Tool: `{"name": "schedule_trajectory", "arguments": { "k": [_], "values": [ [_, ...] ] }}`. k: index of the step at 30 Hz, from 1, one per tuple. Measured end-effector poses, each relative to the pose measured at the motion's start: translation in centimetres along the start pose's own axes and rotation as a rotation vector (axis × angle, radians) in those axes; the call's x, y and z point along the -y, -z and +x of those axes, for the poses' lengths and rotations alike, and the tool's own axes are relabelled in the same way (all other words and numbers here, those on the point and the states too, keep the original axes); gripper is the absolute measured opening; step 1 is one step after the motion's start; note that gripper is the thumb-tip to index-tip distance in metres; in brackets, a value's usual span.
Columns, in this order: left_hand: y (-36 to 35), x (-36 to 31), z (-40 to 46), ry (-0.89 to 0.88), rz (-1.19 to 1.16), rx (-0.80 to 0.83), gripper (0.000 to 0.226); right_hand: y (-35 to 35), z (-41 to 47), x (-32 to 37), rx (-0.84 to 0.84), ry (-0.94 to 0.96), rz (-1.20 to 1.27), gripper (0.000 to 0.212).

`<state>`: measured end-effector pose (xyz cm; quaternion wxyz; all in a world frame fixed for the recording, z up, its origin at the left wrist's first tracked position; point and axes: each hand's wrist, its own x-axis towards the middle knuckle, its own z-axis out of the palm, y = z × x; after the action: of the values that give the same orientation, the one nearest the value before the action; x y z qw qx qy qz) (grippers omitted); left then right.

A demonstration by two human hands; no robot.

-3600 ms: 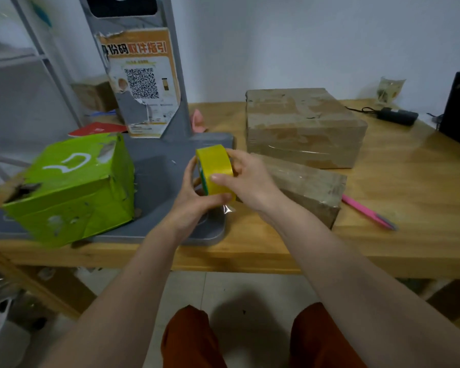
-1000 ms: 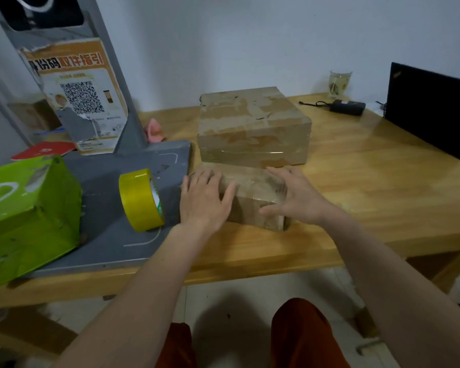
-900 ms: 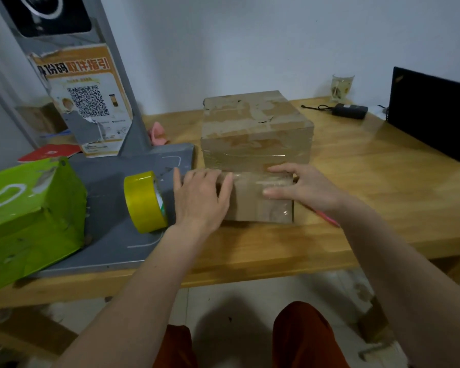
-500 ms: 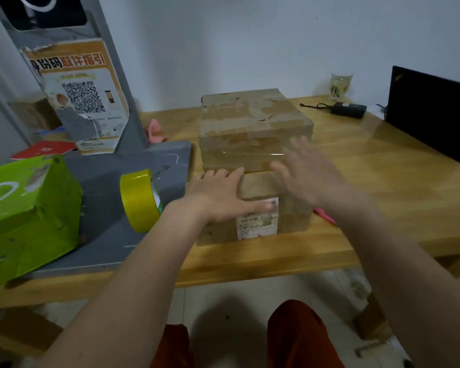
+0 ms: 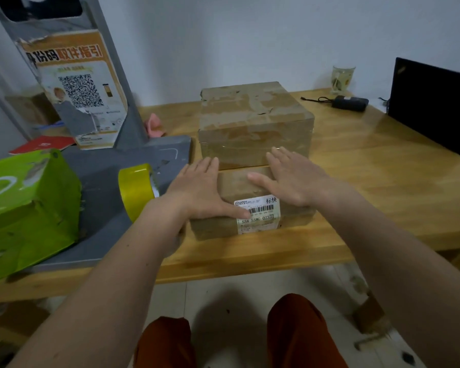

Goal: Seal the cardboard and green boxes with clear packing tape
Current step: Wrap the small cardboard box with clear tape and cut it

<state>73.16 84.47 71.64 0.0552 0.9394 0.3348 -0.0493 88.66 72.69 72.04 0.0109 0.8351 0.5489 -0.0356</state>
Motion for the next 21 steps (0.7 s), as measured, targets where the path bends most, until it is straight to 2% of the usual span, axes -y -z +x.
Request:
{"name": "schedule_trajectory", "arguments": {
  "k": [2, 4, 6, 8, 11, 12, 14, 16, 17, 19, 21],
  "values": [
    [-0.1, 0.6, -0.5, 0.031, -0.071, -0.004, 0.141, -0.1, -0.1, -0.8, -0.008, 0.015, 0.048, 0.113],
    [-0.6, 1.0, -1.0, 0.047, -0.223, -0.07, 0.133, 0.1, -0.7, -2.1, -0.009, 0.021, 0.302, 0.116],
    [-0.9, 1.3, -1.5, 0.057, -0.467, -0.167, 0.119, 0.1, -1.7, -3.5, -0.015, 0.023, 0.632, 0.107],
    [-0.6, 1.4, -1.8, 0.047, -0.665, -0.145, 0.112, 0.1, -2.3, -4.4, -0.065, 0.001, 0.888, 0.095],
    [0.0, 0.7, -1.7, 0.058, -0.815, -0.08, 0.104, -0.5, -1.2, -5.2, -0.214, -0.124, 1.028, 0.082],
    [-0.1, 0.3, -1.6, 0.085, -0.761, -0.139, 0.102, -0.6, -0.8, -5.1, -0.239, -0.166, 1.022, 0.074],
    [-0.8, -0.4, -1.6, 0.125, -0.379, -0.278, 0.097, -1.7, -0.3, -4.7, -0.302, -0.266, 0.905, 0.063],
    [-2.3, -1.6, -1.7, 0.048, 0.013, -0.319, 0.105, -2.9, -0.1, -4.0, -0.399, -0.334, 0.588, 0.061],
    [-3.1, -2.1, -1.7, 0.002, 0.106, -0.3, 0.112, -3.2, 0.1, -3.5, -0.413, -0.309, 0.38, 0.063],
    [-4.0, -2.8, -1.5, -0.059, 0.158, -0.218, 0.127, -3.4, 0.8, -2.8, -0.293, -0.199, 0.049, 0.072],
    [-3.9, -2.9, -0.8, -0.067, 0.108, -0.102, 0.135, -3.4, 1.6, -2.4, -0.153, -0.167, -0.075, 0.076]
  ]
}}
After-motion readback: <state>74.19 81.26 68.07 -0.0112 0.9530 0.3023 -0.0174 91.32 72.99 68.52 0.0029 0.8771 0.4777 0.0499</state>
